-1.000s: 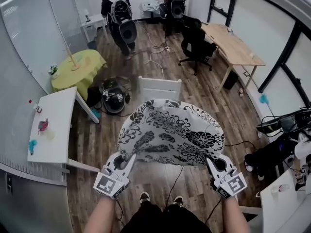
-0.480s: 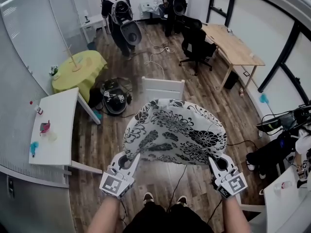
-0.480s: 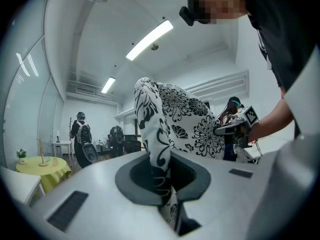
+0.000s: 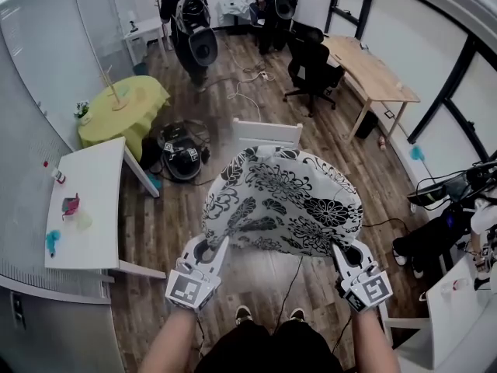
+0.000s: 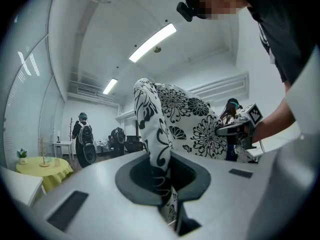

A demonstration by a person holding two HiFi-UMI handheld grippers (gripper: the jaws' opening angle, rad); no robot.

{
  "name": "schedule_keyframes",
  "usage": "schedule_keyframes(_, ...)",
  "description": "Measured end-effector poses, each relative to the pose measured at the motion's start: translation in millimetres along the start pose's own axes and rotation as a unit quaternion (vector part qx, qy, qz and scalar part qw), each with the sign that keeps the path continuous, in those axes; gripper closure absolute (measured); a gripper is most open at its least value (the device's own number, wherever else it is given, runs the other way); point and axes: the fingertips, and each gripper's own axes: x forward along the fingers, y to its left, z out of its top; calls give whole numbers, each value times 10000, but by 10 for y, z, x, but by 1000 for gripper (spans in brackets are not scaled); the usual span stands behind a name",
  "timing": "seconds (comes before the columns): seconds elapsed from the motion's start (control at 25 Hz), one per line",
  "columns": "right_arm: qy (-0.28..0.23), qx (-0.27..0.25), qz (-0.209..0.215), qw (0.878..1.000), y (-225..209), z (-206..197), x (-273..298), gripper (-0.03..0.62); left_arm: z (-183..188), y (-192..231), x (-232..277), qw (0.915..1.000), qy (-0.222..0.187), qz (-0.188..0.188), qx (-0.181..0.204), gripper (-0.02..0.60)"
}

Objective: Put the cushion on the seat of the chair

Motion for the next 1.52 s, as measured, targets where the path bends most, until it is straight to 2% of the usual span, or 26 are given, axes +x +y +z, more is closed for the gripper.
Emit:
schedule_keyframes(0.12,-61,109,-17,9999,46,17,1,563,29,-30,-5,9999,-88,-59,-41,543)
schedule_keyframes(0.28,63,234,-201,9995,-1,-74,-5,563,5,-1,-7,9999,63,-37,-100,543)
schedule_keyframes(0.6,38,233,-135,9996,-14,-264,43,563,-174,13,64,9998,143,0,-112,543)
schedule_keyframes(0.72,32,252,-93,9996,-82,-364,211,563,-291,135,183,9998,173,20,-84,543)
schedule_keyframes(0.96,208,362,-67,9991,-513,-501,977,563,-465,691,818,9993,297,-30,-211,543)
schedule_keyframes(1.24,395,484,9,9980,-1060,-773,1338,563,-598,801,1431,9981,579,75,-220,541)
schedule_keyframes(1.52,598,683,165,9957,-1480,-1165,1756,563,-1036,996,1838,9949,937,222,-294,540)
